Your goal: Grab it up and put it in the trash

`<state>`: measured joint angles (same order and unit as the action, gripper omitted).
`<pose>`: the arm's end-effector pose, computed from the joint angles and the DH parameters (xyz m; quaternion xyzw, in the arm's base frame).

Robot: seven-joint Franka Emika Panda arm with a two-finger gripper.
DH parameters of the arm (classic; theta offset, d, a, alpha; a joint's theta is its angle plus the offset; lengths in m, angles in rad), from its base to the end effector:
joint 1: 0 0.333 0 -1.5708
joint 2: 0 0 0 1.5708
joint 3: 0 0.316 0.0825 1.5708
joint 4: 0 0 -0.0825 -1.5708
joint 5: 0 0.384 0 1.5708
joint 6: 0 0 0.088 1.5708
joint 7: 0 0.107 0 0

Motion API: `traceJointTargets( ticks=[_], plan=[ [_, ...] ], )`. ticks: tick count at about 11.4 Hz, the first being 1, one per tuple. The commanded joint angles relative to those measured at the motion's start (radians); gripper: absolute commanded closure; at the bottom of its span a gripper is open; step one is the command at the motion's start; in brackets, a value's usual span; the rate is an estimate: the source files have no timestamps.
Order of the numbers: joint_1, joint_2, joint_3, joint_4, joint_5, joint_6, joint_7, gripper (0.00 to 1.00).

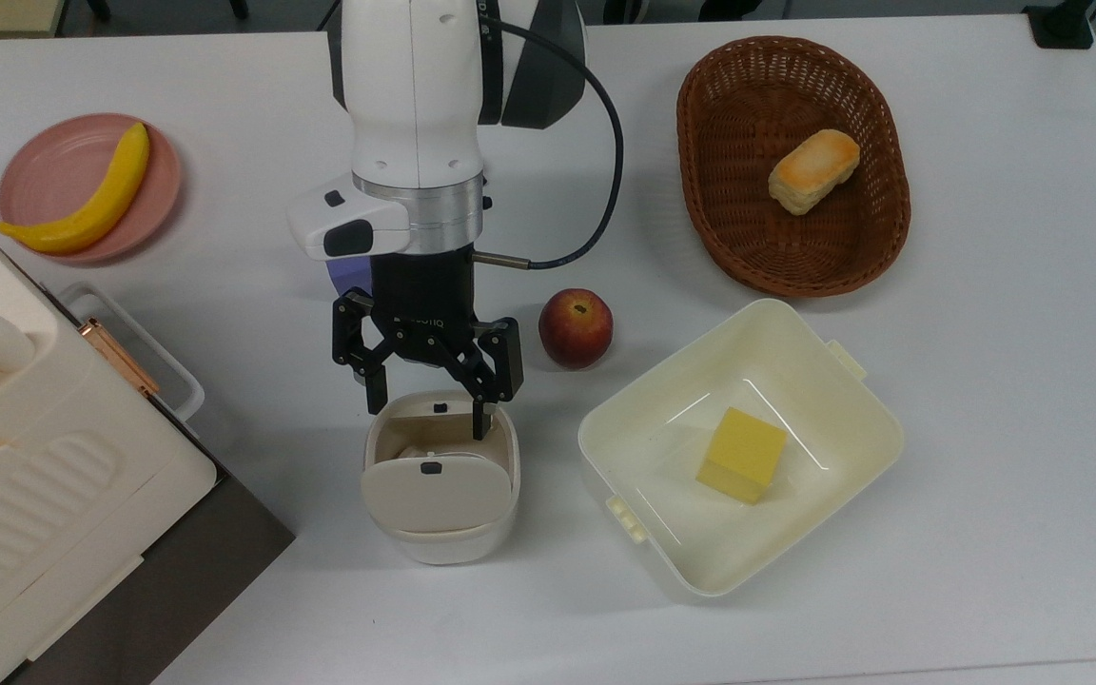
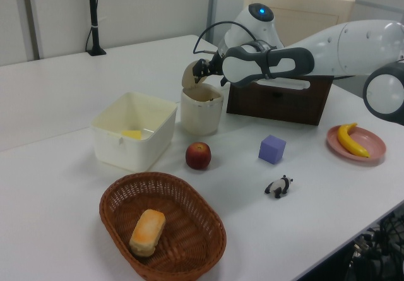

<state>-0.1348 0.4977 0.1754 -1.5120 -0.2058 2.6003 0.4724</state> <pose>0.7377 0.0091 0.4472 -0.9414 0.1590 -0.2952 0.0362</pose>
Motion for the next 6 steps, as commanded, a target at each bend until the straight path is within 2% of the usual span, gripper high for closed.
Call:
traceJointTargets(
  ticks=[1, 2, 3, 4, 6],
  plan=[
    [0.012, -0.069, -0.014, -0.057, -0.018, 0.003, -0.018, 0.00],
    [0.009, -0.165, -0.014, -0.142, -0.017, -0.015, -0.018, 0.00],
    [0.009, -0.235, -0.013, -0.181, -0.015, -0.069, -0.018, 0.00],
    [0.009, -0.292, -0.011, -0.185, -0.009, -0.175, -0.035, 0.00],
    [0.021, -0.396, -0.010, -0.183, 0.015, -0.463, -0.179, 0.00]
  ],
)
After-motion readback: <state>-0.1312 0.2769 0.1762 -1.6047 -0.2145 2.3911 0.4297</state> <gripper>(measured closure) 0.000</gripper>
